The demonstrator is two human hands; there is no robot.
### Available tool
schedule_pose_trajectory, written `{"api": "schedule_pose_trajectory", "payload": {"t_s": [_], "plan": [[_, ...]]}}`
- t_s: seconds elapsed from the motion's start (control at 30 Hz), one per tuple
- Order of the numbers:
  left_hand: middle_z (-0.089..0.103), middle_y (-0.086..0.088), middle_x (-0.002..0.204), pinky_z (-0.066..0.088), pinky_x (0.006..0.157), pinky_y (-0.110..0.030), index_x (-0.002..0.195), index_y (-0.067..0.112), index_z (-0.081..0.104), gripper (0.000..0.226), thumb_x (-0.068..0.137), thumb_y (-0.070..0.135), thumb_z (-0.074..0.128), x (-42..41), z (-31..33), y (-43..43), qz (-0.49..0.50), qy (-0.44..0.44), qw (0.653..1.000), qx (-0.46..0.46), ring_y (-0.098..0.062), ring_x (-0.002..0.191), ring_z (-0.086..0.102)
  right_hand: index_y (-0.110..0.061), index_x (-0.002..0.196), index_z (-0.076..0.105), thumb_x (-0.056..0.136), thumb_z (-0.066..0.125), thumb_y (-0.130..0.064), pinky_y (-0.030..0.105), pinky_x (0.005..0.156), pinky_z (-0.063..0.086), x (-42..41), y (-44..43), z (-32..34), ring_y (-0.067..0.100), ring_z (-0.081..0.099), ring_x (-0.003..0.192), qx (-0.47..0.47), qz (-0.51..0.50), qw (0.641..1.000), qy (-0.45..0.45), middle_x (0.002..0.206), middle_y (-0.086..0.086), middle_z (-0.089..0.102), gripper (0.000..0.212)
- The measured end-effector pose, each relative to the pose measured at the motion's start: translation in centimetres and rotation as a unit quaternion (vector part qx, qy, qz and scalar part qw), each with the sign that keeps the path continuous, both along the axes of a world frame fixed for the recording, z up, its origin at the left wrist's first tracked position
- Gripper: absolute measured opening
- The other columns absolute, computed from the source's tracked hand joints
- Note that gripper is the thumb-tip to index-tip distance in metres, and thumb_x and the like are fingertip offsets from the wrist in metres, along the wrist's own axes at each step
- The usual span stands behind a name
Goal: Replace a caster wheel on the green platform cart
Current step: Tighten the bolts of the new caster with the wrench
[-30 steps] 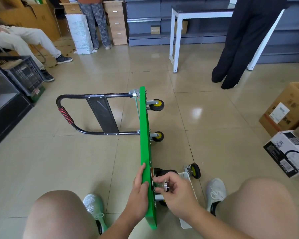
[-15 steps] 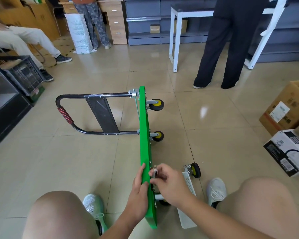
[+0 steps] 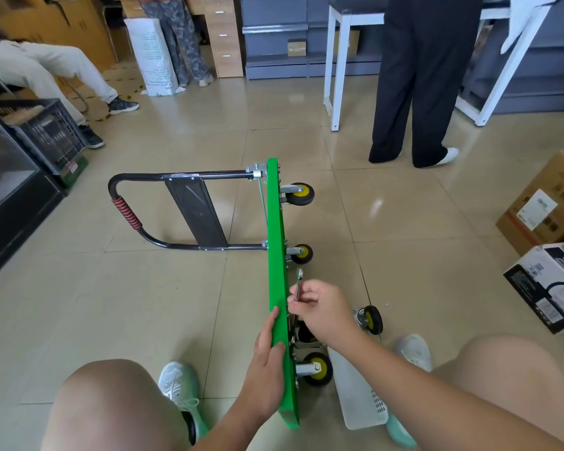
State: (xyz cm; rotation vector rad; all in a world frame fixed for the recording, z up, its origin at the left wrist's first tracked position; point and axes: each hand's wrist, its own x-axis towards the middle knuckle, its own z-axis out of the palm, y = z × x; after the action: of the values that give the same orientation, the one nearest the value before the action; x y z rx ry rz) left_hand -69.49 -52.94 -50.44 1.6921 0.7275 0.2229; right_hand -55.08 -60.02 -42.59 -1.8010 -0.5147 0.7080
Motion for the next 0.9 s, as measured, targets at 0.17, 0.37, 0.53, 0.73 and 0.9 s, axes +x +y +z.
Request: {"api": "schedule_pose_trajectory", "payload": {"t_s": [0.17, 0.37, 0.53, 0.73, 0.9], "plan": [[0.039, 0.012, 0.159, 0.036, 0.121, -0.049, 0.146, 0.07, 0.024, 0.06, 0.106, 0.027, 0.032, 0.0, -0.2, 0.0, 0.001, -0.006, 1.0, -0.014, -0.02, 0.14, 0.049, -0.012, 0.093, 0.071, 0.085, 0.073, 0.003, 0.017, 0.08, 0.057, -1.0, -2.6, 1.2, 0.004, 0.073, 0.086, 0.065, -0.029, 0.997, -0.001, 0.088, -0.004, 0.077, 0.016], [0.038, 0.014, 0.161, 0.03, 0.126, -0.043, 0.148, 0.066, 0.029, 0.061, 0.106, 0.022, 0.034, 0.1, -0.1, 0.0, 0.012, -0.024, 0.999, -0.024, -0.006, 0.146, 0.041, -0.008, 0.09, 0.069, 0.08, 0.074, 0.011, 0.015, 0.078, 0.053, -3.8, -5.3, -0.5, 0.003, 0.072, 0.085, 0.087, 0.004, 0.996, -0.026, 0.094, -0.011, 0.076, 0.022], [0.041, 0.009, 0.16, 0.032, 0.124, -0.04, 0.153, 0.058, 0.027, 0.061, 0.108, 0.017, 0.034, 0.0, 0.1, 0.1, 0.007, -0.019, 0.999, -0.029, -0.007, 0.142, 0.046, -0.039, 0.084, 0.071, 0.082, 0.068, 0.013, 0.027, 0.086, 0.058, -5.1, -5.6, -2.6, 0.012, 0.074, 0.095, 0.091, 0.037, 0.993, -0.058, 0.1, -0.008, 0.076, 0.052], [0.047, 0.005, 0.156, 0.039, 0.118, -0.033, 0.152, 0.057, 0.027, 0.06, 0.096, 0.036, 0.035, 0.0, 0.6, -0.1, 0.009, -0.017, 0.999, -0.036, -0.004, 0.133, 0.054, -0.044, 0.088, 0.069, 0.084, 0.057, 0.002, 0.04, 0.087, 0.061, -5.9, -5.6, -2.9, 0.015, 0.074, 0.1, 0.099, 0.071, 0.99, -0.065, 0.104, -0.009, 0.076, 0.048], [0.046, 0.003, 0.158, 0.039, 0.119, -0.041, 0.129, 0.08, 0.038, 0.053, 0.096, 0.038, 0.035, 0.0, 0.9, -0.4, 0.009, -0.036, 0.999, -0.027, -0.013, 0.135, 0.054, -0.046, 0.094, 0.067, 0.086, 0.056, -0.004, 0.039, 0.089, 0.06, -6.2, -6.1, -3.6, 0.013, 0.071, 0.106, 0.099, 0.077, 0.985, -0.115, 0.108, -0.014, 0.074, 0.045]]}}
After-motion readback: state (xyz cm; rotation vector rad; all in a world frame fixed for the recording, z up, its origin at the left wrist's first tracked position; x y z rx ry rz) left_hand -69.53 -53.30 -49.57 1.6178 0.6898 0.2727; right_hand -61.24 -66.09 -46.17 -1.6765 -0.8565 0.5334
